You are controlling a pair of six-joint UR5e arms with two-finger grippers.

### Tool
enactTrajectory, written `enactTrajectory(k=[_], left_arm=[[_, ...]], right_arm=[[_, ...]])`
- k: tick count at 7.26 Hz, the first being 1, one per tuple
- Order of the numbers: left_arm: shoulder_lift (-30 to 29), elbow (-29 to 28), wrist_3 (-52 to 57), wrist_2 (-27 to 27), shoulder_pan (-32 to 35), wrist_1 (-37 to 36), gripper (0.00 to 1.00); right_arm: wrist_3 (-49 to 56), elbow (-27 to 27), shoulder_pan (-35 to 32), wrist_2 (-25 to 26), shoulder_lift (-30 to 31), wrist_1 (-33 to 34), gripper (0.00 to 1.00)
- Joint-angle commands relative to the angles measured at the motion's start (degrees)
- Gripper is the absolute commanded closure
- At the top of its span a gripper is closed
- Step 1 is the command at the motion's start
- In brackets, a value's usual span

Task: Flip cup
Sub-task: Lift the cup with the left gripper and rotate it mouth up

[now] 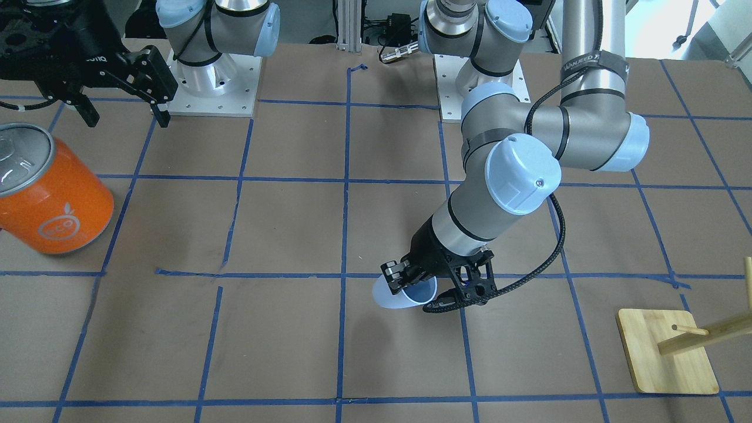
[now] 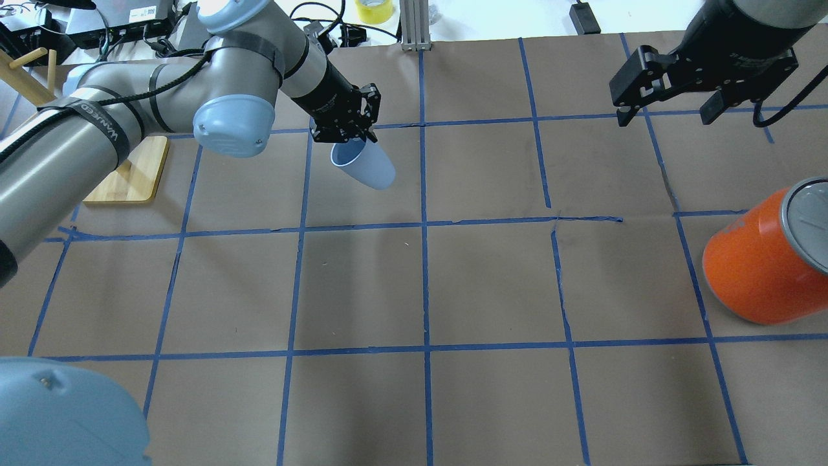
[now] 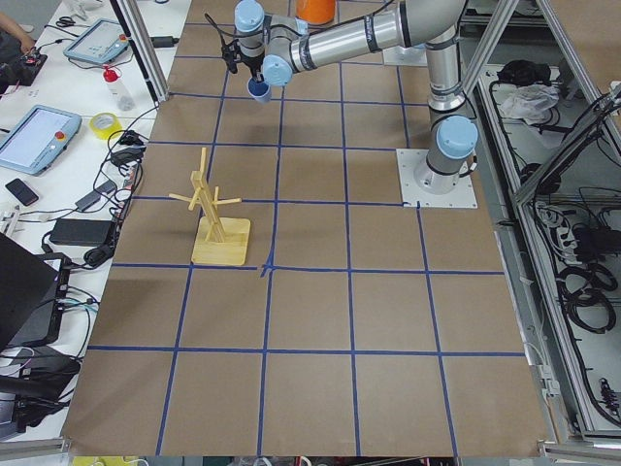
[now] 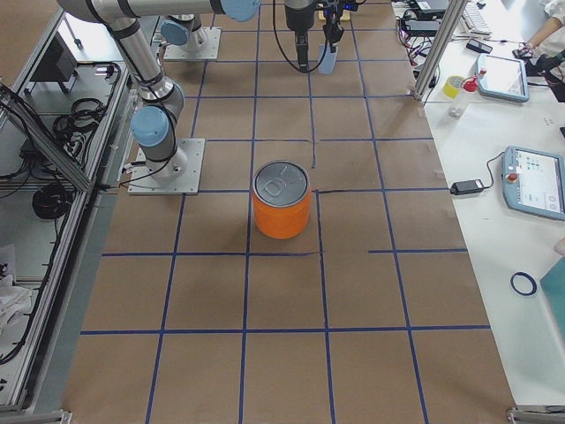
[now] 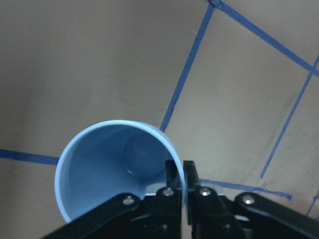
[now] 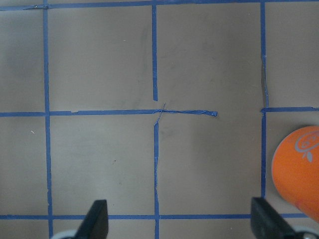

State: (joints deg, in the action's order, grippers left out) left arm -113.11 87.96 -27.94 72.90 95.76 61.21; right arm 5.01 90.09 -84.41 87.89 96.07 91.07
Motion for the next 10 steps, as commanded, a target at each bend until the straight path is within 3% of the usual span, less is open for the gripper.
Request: enactTrajectory(k=[1,2,10], left_arm=[[0.69,-3.22,11.95,14.65,0.12,2.85,1.00],[0.00,-5.15,17.07,19.16,0.04,2.86,1.00],[-3.70,-6.23,19.59,18.59,-0.05,-0.12,1.00]], right_arm=[[0.00,0.00,0.04,0.00,0.00,-0.02,0.00],[0.00,0.00,0.04,0.00,0.00,0.07,0.00],[0.00,0.00,-0.05,0.09,-0.09,-0.02,0.00]])
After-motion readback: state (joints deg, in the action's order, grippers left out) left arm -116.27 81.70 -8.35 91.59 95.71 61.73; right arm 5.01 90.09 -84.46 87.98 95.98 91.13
